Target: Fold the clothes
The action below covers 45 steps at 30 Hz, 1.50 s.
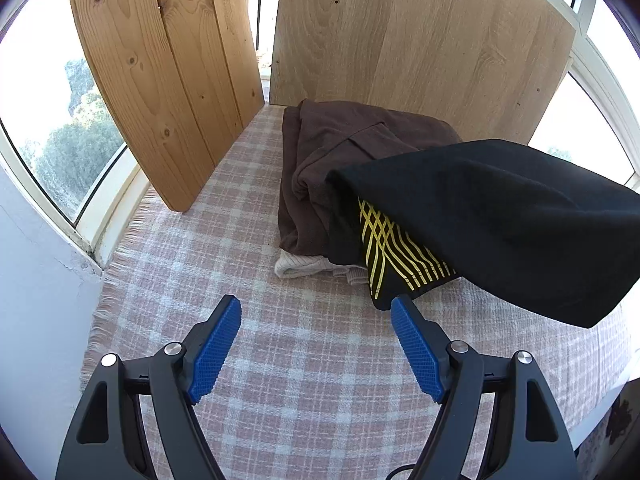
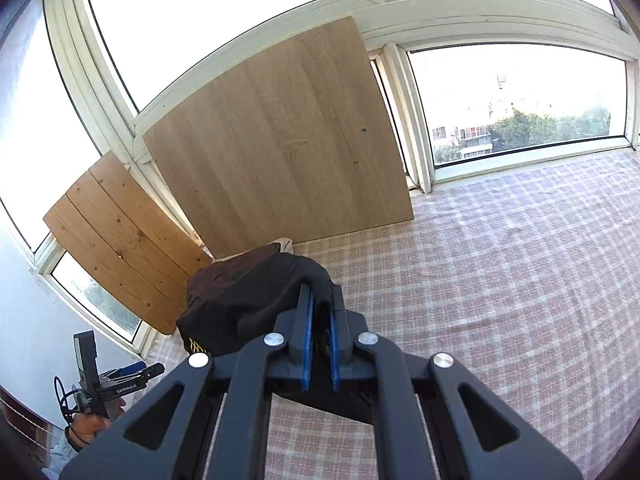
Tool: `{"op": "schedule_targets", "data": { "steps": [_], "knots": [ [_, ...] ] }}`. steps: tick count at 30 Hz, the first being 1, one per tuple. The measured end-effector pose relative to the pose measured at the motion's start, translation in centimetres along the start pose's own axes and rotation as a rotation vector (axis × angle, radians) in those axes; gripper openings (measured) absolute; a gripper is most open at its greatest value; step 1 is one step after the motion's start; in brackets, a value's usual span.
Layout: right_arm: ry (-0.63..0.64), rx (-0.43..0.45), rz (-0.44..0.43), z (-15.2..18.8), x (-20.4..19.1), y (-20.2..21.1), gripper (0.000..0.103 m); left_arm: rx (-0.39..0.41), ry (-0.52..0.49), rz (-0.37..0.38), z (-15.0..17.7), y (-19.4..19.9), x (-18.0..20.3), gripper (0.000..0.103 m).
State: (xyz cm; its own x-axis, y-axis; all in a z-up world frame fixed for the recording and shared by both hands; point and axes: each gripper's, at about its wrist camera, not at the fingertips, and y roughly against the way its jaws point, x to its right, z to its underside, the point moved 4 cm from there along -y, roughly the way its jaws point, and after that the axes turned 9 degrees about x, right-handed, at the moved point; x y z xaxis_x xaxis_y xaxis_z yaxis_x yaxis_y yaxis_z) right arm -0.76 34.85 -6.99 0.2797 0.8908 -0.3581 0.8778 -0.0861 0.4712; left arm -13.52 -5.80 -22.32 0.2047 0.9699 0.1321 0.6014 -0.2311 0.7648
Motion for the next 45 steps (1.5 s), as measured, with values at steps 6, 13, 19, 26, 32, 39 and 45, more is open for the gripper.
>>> {"op": "schedule_targets", "data": {
  "steps": [6,13,19,26,32,39,45],
  "knots": [
    [0.002,0.123,0.151,-5.3,8.1,8.1,0.007,-0.004,-0.011,0.007,0.4,0.8,3.1,0.076],
    [0.041,0.194,0.236,-9.9,13.0,12.4,0.006,-0.007,-0.022,0.018,0.8,1.7,6.6,0.076],
    [0.102,0.108,0.196,-9.0,11.6,9.3,0.006,-0.009,-0.03,0.038,1.1,2.1,8.5,0.076],
    [0.223,-0.106,0.224,2.0,11.4,4.4,0.024,-0.046,-0.07,0.089,3.4,2.1,11.9,0.076],
    [0.176,-0.31,0.329,13.4,15.7,4.9,0.025,-0.089,-0.213,0.122,8.8,2.0,19.3,0.076],
    [0.159,-0.405,0.453,18.2,26.2,9.9,0.025,-0.181,-0.27,0.137,16.4,1.5,27.1,0.076],
    [0.038,-0.4,0.425,17.0,34.3,11.1,0.032,-0.231,-0.231,0.096,20.1,0.6,28.7,0.076]
  ]
}}
